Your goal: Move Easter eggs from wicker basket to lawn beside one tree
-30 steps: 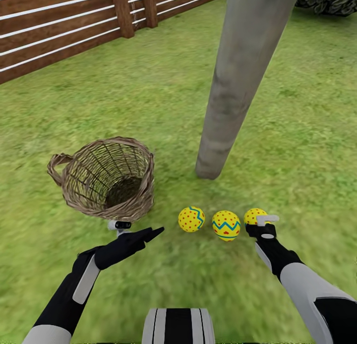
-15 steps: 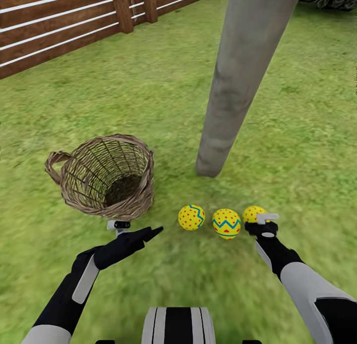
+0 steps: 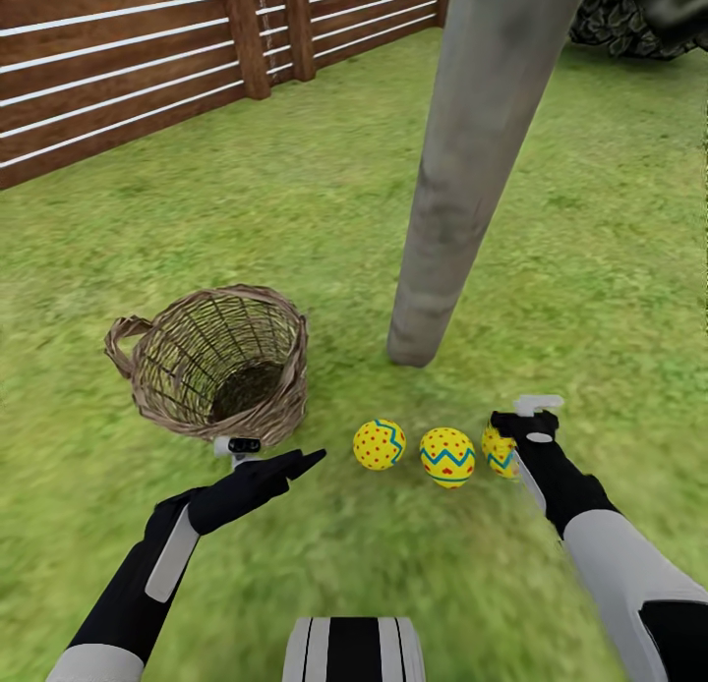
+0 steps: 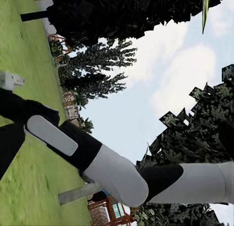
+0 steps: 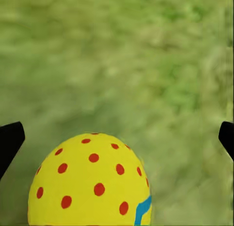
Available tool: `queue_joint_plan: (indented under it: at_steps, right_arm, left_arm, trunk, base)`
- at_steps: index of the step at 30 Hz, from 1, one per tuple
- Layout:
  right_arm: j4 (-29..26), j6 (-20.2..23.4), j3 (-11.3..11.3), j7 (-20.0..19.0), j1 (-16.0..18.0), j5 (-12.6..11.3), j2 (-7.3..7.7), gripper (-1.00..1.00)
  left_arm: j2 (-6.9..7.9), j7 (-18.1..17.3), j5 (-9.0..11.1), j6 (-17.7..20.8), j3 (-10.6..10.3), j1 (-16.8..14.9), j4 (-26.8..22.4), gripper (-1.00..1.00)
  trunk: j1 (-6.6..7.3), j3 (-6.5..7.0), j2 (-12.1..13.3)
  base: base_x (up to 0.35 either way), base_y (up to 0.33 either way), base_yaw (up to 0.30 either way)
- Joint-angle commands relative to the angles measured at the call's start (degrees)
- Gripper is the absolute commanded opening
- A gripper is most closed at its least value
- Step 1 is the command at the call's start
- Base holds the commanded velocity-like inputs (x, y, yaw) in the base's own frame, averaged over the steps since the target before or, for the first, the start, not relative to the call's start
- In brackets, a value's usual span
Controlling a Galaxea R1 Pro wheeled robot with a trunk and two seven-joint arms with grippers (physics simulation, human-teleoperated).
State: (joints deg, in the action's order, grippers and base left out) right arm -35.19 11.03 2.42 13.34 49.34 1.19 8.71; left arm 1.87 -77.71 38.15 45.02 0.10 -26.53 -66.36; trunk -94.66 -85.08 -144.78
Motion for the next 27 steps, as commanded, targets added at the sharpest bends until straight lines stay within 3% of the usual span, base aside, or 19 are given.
queue_joint_plan:
  at_steps: [1,2,4,5,6,7,8,9,10,12,16,18,20,21,24,27]
  right_arm:
    - [-4.3,3.8,-1.5,0.3,-0.1,0.0,0.36,1.00]
    - [-6.4,6.6,-2.3,0.3,-0.2,0.0,0.46,1.00]
    - [-11.2,16.2,-3.3,-0.1,-0.3,0.0,1.06,1.00]
    - [-13.1,25.3,-5.7,-4.0,-0.5,-0.2,2.99,1.00]
    - [-13.6,33.9,-10.8,-17.2,-2.0,0.2,6.47,1.00]
    - [-13.9,36.8,-13.3,-26.6,-7.2,0.5,12.20,1.00]
    - [-13.6,36.7,-13.6,-27.6,-9.3,0.4,13.27,1.00]
    - [-13.2,27.4,-13.8,-28.6,-17.3,0.2,14.15,1.00]
    - [-12.2,22.5,-13.9,-28.6,-19.7,0.0,14.14,1.00]
    - [-7.0,18.5,-13.8,-28.8,-21.5,0.4,14.14,1.00]
    - [2.0,10.2,-13.6,-28.7,-21.9,1.0,13.99,1.00]
    - [5.5,6.9,-13.0,-28.7,-21.9,1.2,13.71,1.00]
    - [8.5,5.8,-11.1,-28.6,-21.9,3.7,13.25,1.00]
    - [10.5,5.5,-10.1,-28.6,-21.9,6.0,11.74,1.00]
    - [12.2,3.2,-9.7,-28.5,-21.9,9.4,7.99,1.00]
    - [15.2,2.2,-9.5,-28.3,-21.9,11.1,5.91,1.00]
  left_arm:
    - [-0.02,-0.1,0.1,0.9,0.0,-0.1,-0.2,1.00]
    - [0.01,-0.1,0.0,0.9,0.0,-0.4,-0.1,1.00]
    - [0.16,1.4,0.0,1.1,0.1,-1.0,0.1,1.00]
    - [0.22,3.7,0.0,1.2,0.1,-1.6,0.0,1.00]
    - [0.35,4.9,0.0,1.3,0.1,-2.2,-0.3,1.00]
    - [0.33,5.3,0.0,1.4,0.0,-2.4,0.1,1.00]
    - [0.21,5.4,-0.1,1.3,0.0,-2.5,0.3,1.00]
    - [0.25,7.7,-0.1,1.4,-0.1,-2.5,0.4,1.00]
    - [0.26,8.2,0.0,1.4,0.0,-2.6,0.4,1.00]
    - [0.38,8.8,0.0,1.5,-0.2,-2.5,1.3,1.00]
    - [1.07,9.2,-0.6,0.8,-3.0,-2.2,16.3,1.00]
    - [3.24,9.2,-0.7,0.5,-4.0,-2.2,22.0,1.00]
    - [4.32,9.3,-0.8,0.3,-5.9,-2.1,27.4,1.00]
    - [5.12,11.1,-1.0,0.2,-7.0,-2.1,30.4,1.00]
    - [7.05,18.6,-1.2,0.0,-7.6,-1.9,32.4,1.00]
    - [8.38,28.0,-1.2,0.0,-7.4,-1.8,32.7,1.00]
  trunk:
    - [0.03,0.19,0.0]
    - [0.05,0.41,0.0]
    - [0.11,0.86,0.0]
    - [0.13,1.08,0.1]
    - [0.16,1.30,0.1]
    - [0.18,1.52,0.1]
    - [0.21,1.74,0.1]
    - [0.23,1.96,0.1]
    - [0.26,2.18,0.1]
    - [0.31,2.63,0.2]
    - [0.42,3.51,0.2]
    - [0.47,3.96,0.2]
    - [0.52,4.40,0.3]
    - [0.54,4.62,0.3]
    - [0.62,5.29,0.3]
    - [0.70,5.95,0.4]
  base:
    - [0.000,0.000,0.000]
    - [0.000,0.000,0.000]
    - [0.000,0.000,0.000]
    - [0.000,0.000,0.000]
    - [0.000,0.000,0.000]
    - [0.000,0.000,0.000]
    - [0.000,0.000,0.000]
    - [0.000,0.000,0.000]
    - [0.000,0.000,0.000]
    - [0.000,0.000,0.000]
    - [0.000,0.000,0.000]
    - [0.000,0.000,0.000]
    - [0.000,0.000,0.000]
    - [0.000,0.000,0.000]
    - [0.000,0.000,0.000]
    - [0.000,0.000,0.000]
